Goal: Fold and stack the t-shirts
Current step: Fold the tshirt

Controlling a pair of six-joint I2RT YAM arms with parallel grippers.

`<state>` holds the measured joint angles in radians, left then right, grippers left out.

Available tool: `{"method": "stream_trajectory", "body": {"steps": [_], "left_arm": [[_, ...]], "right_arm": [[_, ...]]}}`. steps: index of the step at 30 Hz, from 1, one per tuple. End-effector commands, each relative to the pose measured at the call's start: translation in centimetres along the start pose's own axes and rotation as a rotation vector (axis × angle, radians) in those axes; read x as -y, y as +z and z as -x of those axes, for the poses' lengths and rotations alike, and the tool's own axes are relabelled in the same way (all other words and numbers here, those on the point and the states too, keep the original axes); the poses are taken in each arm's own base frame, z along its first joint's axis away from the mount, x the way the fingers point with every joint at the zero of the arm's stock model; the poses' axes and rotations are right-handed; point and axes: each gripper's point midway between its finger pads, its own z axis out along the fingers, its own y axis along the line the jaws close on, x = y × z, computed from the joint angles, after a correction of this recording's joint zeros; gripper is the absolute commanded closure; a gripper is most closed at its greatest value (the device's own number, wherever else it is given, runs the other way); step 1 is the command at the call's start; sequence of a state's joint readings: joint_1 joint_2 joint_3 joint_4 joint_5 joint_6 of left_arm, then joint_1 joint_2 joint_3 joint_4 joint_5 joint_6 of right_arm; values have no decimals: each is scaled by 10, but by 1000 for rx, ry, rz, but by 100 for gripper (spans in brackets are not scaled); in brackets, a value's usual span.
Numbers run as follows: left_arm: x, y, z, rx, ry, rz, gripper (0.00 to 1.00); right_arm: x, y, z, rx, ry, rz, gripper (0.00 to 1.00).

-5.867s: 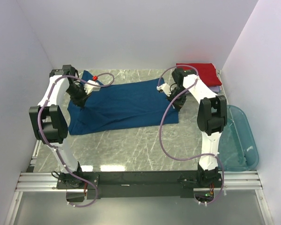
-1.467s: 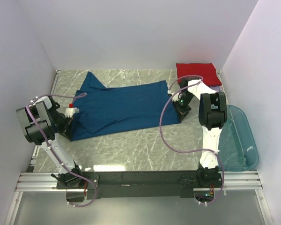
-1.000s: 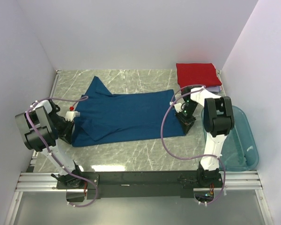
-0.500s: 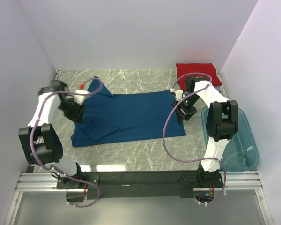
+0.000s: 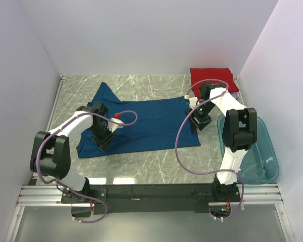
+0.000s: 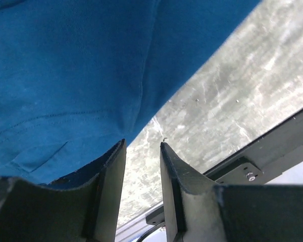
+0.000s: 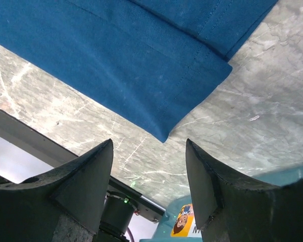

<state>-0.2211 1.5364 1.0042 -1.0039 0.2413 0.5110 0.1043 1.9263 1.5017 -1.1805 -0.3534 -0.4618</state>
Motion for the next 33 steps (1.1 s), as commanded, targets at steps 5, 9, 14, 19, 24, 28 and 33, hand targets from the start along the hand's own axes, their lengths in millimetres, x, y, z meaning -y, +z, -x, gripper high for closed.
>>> {"method": "stream_trajectory", "body": {"steps": [5, 9, 14, 19, 24, 28, 33], "left_arm": [[-15, 19, 11, -16, -16, 76, 61], [-18, 30, 8, -46, 3, 94, 61], [-22, 33, 6, -69, 18, 111, 75], [-26, 14, 15, -62, 31, 140, 88], [-36, 0, 36, -34, 47, 169, 99], [-54, -8, 64, -8, 66, 213, 99], [-83, -15, 106, 30, 79, 283, 99]], "right_arm": [[2, -7, 0, 36, 11, -4, 35], [3, -7, -3, 32, 13, -9, 35], [8, -9, -7, 30, 25, -12, 35], [10, -10, -8, 31, 28, -12, 35], [11, -9, -7, 31, 32, -7, 35], [12, -8, -5, 29, 34, 1, 35], [11, -8, -5, 24, 32, 10, 35]]}}
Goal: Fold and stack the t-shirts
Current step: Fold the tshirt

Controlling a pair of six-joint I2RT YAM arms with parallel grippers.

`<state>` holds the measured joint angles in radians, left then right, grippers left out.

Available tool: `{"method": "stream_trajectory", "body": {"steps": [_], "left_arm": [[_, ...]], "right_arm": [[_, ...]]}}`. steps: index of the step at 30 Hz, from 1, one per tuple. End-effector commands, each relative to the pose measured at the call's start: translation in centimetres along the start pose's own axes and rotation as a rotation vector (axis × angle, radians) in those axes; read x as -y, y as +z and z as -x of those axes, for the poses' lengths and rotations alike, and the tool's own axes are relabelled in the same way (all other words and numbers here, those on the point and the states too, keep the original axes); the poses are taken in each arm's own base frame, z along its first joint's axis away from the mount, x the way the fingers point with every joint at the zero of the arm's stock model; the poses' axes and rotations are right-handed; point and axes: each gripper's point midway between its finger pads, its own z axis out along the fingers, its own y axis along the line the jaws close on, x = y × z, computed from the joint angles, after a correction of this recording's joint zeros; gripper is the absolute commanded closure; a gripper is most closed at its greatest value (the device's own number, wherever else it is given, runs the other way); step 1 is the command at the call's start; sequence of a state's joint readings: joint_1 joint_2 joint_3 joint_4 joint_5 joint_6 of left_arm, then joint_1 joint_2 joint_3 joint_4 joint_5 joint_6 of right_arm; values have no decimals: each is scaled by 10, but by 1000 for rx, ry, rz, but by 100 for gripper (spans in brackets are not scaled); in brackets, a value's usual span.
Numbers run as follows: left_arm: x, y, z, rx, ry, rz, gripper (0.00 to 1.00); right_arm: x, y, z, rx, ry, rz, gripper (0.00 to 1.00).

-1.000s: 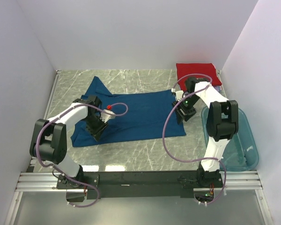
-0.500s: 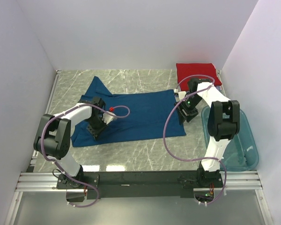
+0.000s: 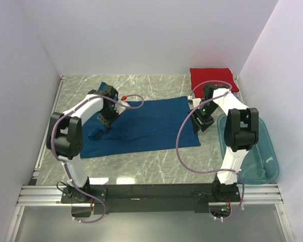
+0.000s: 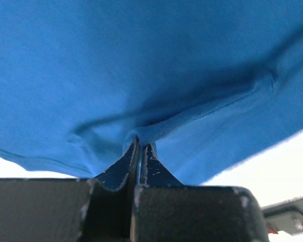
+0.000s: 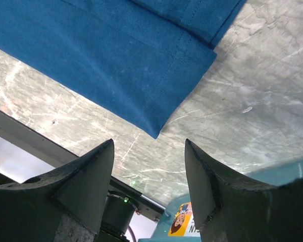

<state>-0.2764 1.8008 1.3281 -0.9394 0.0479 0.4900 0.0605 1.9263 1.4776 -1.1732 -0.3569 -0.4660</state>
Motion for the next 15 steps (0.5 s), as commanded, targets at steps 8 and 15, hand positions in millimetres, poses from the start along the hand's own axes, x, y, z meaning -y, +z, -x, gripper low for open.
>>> {"method": "stream_trajectory", "body": {"steps": [8, 15], "left_arm": [[-45, 0, 64, 84, 60, 147, 96], [-46, 4, 80, 109, 174, 240, 66]], "right_arm": [[-3, -4, 0, 16, -1, 19, 35], [-7, -3, 2, 17, 7, 47, 35]]}}
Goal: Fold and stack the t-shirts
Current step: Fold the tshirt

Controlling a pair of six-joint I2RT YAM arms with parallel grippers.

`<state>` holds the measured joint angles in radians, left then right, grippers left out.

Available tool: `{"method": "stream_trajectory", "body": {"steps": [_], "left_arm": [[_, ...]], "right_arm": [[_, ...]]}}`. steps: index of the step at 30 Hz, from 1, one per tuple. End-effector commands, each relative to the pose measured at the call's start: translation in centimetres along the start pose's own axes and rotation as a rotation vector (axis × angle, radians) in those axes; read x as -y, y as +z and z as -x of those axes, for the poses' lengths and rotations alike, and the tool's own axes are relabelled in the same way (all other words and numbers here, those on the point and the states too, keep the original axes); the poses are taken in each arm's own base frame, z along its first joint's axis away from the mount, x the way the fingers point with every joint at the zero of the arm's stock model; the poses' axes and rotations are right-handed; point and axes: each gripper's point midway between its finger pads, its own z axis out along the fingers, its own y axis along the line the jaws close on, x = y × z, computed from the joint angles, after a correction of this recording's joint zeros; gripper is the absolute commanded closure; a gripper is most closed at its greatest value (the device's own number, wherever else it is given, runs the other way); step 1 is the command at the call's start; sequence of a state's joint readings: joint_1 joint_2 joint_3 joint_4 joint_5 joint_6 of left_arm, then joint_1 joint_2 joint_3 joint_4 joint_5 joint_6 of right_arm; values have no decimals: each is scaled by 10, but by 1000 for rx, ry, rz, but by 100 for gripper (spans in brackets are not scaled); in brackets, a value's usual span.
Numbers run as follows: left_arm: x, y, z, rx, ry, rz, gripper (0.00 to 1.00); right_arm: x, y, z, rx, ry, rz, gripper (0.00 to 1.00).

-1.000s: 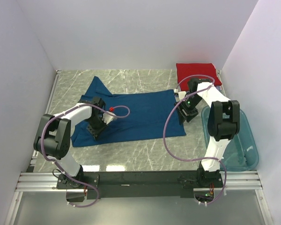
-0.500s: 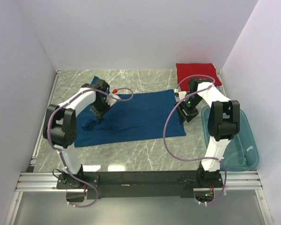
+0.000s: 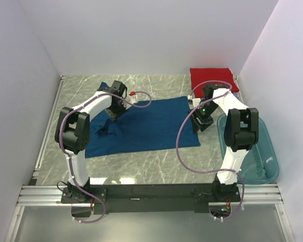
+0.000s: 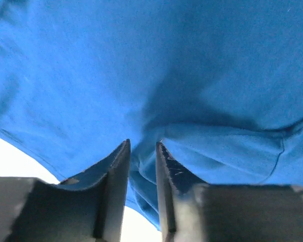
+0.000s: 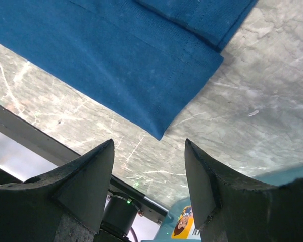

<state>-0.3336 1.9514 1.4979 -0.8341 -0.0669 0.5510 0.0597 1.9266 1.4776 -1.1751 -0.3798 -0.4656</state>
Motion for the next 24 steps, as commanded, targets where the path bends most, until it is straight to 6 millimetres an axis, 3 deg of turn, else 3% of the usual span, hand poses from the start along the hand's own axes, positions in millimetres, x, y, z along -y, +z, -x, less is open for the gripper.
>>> {"method": "stream_trajectory", "body": {"steps": [1, 2, 4, 8, 11, 14, 15, 17, 20, 24], "left_arm": [[-18, -13, 24, 90, 60, 116, 57], [-18, -13, 25, 92, 59, 117, 54], [-18, -30, 34, 148, 42, 111, 51], [-15, -68, 30, 229, -30, 60, 51], [-19, -100, 3, 263, -149, -34, 52], [8, -113, -29, 245, -210, -210, 56], [10, -113, -42, 230, -236, -238, 59], [36, -107, -74, 153, -227, -330, 67], [65, -94, -105, 80, -199, -385, 74], [69, -65, -120, 10, -234, -372, 77]], "right_arm": [[-4, -4, 1, 10, 9, 29, 35], [-5, -4, 2, 11, 8, 35, 35], [-6, -3, 2, 9, 10, 45, 36], [-9, -3, 5, 14, 2, 54, 36], [-11, -3, 7, 19, -2, 60, 37], [-12, -2, 7, 21, -9, 60, 38], [-11, -2, 7, 19, -5, 62, 39], [-11, -1, 7, 18, -9, 65, 40], [-12, -1, 9, 20, -17, 69, 44], [-11, 1, 13, 22, -21, 71, 53]]}}
